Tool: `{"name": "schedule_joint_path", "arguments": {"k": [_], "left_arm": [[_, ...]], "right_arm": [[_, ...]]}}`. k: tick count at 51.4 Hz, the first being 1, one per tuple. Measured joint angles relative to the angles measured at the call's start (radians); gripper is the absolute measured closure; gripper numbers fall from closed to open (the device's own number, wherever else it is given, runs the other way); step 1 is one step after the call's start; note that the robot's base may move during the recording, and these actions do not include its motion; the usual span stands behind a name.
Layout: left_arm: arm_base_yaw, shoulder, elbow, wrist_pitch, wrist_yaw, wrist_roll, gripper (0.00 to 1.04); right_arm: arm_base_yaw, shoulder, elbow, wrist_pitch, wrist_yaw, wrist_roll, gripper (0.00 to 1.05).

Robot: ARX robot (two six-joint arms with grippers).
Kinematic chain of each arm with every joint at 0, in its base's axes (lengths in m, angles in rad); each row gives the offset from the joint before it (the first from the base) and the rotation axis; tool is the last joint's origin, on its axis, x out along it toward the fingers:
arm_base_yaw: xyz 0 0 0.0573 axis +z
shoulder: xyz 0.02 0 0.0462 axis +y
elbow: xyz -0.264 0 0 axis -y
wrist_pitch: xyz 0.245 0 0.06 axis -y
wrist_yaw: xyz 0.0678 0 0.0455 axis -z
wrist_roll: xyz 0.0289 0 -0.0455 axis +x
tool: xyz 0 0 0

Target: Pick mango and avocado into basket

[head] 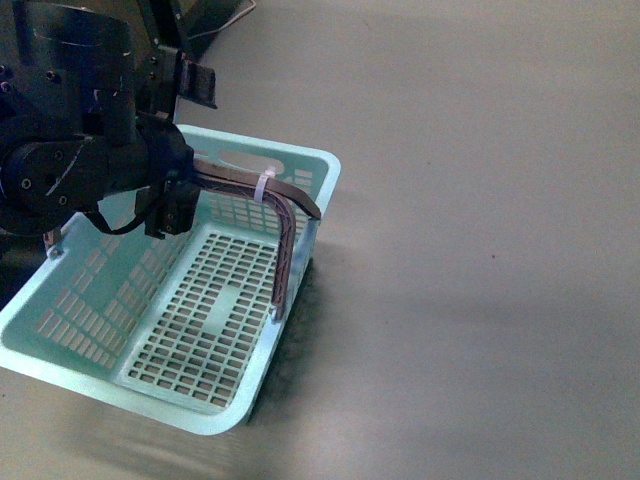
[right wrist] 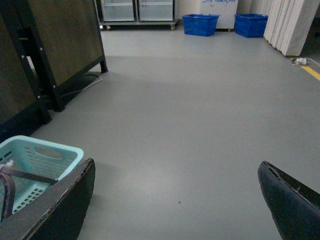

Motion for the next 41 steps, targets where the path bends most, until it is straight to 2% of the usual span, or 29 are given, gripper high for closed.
{"name": "schedule_joint_path", "arguments": {"k": [3, 15, 20, 31, 41], "left_arm": [[0.001, 0.01, 0.008, 0.0, 0.0, 0.003, 0.13], [0.006, 0.021, 0.009, 0.009, 0.011, -0.004, 0.61], [0.006, 0.021, 0.0, 0.009, 0.014, -0.033, 0.76], [-0.002, -0.074, -0.098, 0.005, 0.008, -0.045, 0.77], [-0.029, -0.359, -0.251, -0.05, -0.026, -0.11, 0.77]], "right_arm": [[0.0, 0.0, 0.0, 0.0, 0.0, 0.0, 0.09], [0.0, 0.0, 0.0, 0.0, 0.0, 0.0, 0.09], [0.0, 0.0, 0.0, 0.0, 0.0, 0.0, 0.09], [0.0, 0.0, 0.0, 0.0, 0.0, 0.0, 0.09], [0.0, 0.0, 0.0, 0.0, 0.0, 0.0, 0.09]]}}
